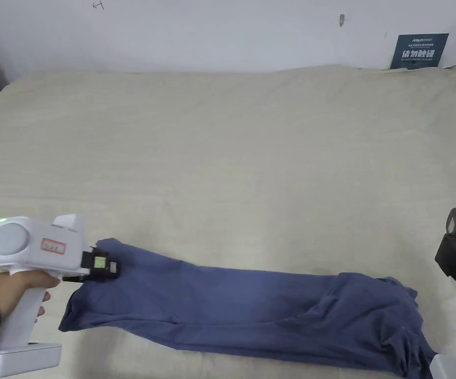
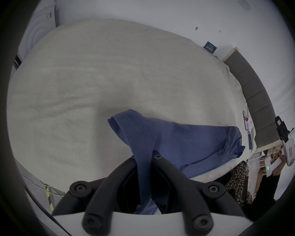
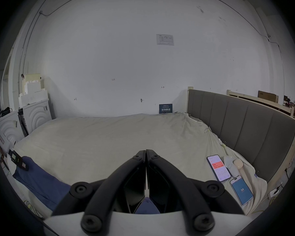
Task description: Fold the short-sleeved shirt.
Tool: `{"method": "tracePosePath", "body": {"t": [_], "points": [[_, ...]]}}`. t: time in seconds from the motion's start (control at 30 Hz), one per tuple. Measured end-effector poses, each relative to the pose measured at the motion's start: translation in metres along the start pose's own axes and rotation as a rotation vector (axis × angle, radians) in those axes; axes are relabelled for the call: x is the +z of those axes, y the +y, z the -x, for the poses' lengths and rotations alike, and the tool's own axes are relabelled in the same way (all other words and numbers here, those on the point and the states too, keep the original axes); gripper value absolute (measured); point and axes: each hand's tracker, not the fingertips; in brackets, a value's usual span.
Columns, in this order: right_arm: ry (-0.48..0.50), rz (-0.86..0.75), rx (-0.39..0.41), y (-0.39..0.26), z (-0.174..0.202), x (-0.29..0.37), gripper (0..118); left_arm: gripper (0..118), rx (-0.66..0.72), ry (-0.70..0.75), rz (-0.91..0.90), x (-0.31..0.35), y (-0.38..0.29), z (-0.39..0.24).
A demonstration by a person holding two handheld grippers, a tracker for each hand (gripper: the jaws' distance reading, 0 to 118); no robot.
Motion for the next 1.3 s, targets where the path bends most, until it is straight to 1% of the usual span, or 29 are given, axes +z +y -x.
{"method": "tracePosePath", "body": {"t": [0.1, 0.2, 0.33, 0.5, 0.63, 0.77, 0.87, 0.93, 1.0, 1.07, 1.1, 1.13, 1.17, 1.2, 1.23, 1.3], "points": [[0.003, -0.006, -0.01, -0.001, -0.004, 0.005, 0, 3, -0.065, -0.053, 0.0, 0.0, 0.003, -0.039], [0.002, -0.01, -0.02, -0.001, -0.01, 0.009, 0, 3, -0.088, -0.133, 0.016, -0.012, 0.005, -0.074], [-0.009, -0.015, -0.031, -0.002, -0.02, 0.015, 0, 3, -0.15, -0.168, 0.064, -0.045, 0.004, -0.121], [-0.028, -0.016, -0.039, -0.003, -0.03, 0.021, 0, 3, -0.147, -0.203, 0.121, -0.097, -0.002, -0.16], [-0.037, -0.008, -0.045, -0.005, -0.034, 0.023, 0, 4, -0.088, -0.193, 0.168, -0.144, -0.011, -0.178], [-0.039, 0.0, -0.047, -0.009, -0.036, 0.022, 0, 4, -0.058, -0.147, 0.177, -0.174, -0.025, -0.194], [-0.038, 0.005, -0.045, -0.01, -0.037, 0.022, 0, 6, -0.041, -0.09, 0.199, -0.188, -0.037, -0.203], [-0.035, 0.006, -0.044, -0.011, -0.037, 0.021, 0, 12, -0.039, -0.077, 0.187, -0.189, -0.042, -0.208], [-0.034, 0.006, -0.041, -0.011, -0.037, 0.021, 0, 13, -0.04, -0.075, 0.17, -0.188, -0.043, -0.209], [-0.033, 0.006, -0.039, -0.012, -0.037, 0.02, 0, 33, -0.044, -0.088, 0.156, -0.185, -0.042, -0.213], [-0.033, 0.006, -0.039, -0.012, -0.037, 0.02, 0, 47, -0.044, -0.096, 0.149, -0.183, -0.042, -0.215], [-0.033, 0.006, -0.039, -0.012, -0.037, 0.021, 0, 67, -0.044, -0.099, 0.145, -0.179, -0.04, -0.218], [-0.034, 0.007, -0.039, -0.011, -0.037, 0.021, 0, 78, -0.049, -0.1, 0.124, -0.175, -0.039, -0.22], [-0.033, 0.006, -0.04, -0.011, -0.038, 0.021, 0, 86, -0.046, -0.106, 0.11, -0.166, -0.037, -0.223], [-0.035, 0.004, -0.04, -0.01, -0.038, 0.021, 0, 90, -0.044, -0.114, 0.092, -0.157, -0.034, -0.224], [-0.036, 0.001, -0.039, -0.009, -0.038, 0.022, 0, 90, -0.031, -0.165, 0.029, -0.138, -0.029, -0.22]]}}
